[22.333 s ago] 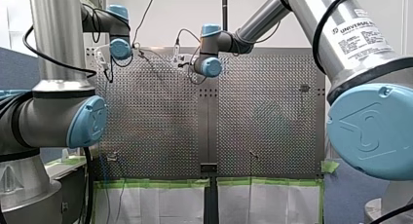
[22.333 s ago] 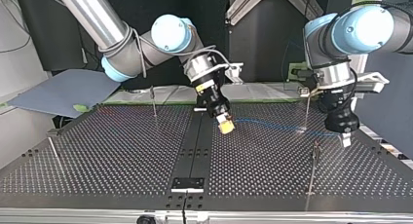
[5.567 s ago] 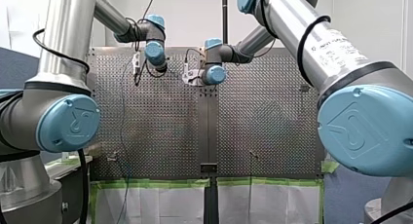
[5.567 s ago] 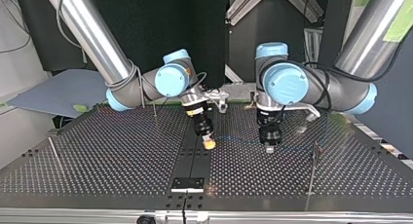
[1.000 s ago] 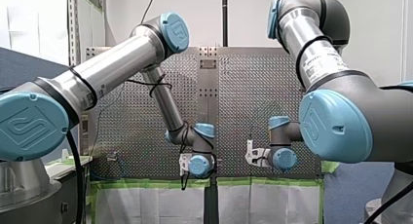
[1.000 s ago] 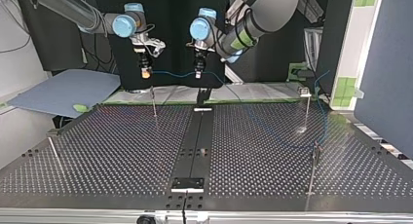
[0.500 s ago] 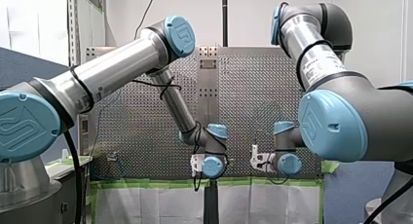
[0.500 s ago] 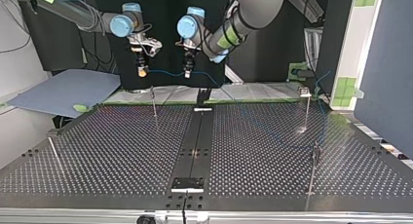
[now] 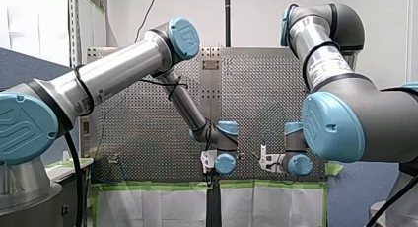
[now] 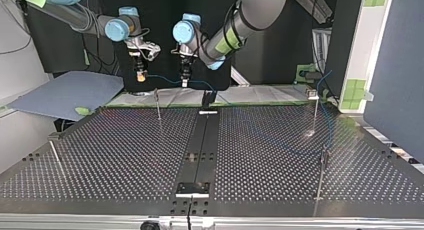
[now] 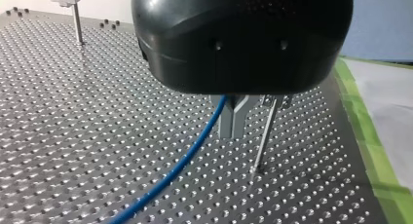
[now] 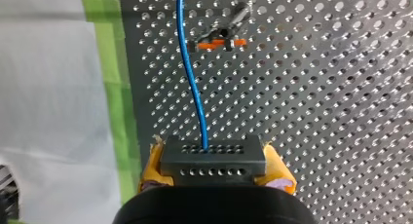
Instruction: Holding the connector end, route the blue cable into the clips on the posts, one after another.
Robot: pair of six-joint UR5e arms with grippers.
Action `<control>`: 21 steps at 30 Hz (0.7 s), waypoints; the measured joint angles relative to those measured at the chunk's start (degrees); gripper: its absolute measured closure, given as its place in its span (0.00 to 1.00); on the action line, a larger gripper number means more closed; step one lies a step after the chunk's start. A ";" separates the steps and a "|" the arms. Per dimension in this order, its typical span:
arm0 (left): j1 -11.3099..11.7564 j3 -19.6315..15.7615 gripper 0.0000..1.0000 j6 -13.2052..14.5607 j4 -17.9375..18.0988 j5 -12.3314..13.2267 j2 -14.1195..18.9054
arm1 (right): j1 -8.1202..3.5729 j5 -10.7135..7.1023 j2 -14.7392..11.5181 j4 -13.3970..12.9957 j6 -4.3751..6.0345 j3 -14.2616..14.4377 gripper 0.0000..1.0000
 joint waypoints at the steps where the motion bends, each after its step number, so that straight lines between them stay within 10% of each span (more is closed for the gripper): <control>1: -0.17 0.56 1.00 -0.16 -0.24 0.04 -0.53 | -0.10 -0.44 0.04 -0.01 -0.13 -0.28 1.00; 21: -1.82 9.44 1.00 -0.39 -4.06 0.74 -6.03 | -3.46 -8.56 3.36 1.81 -1.77 -4.64 1.00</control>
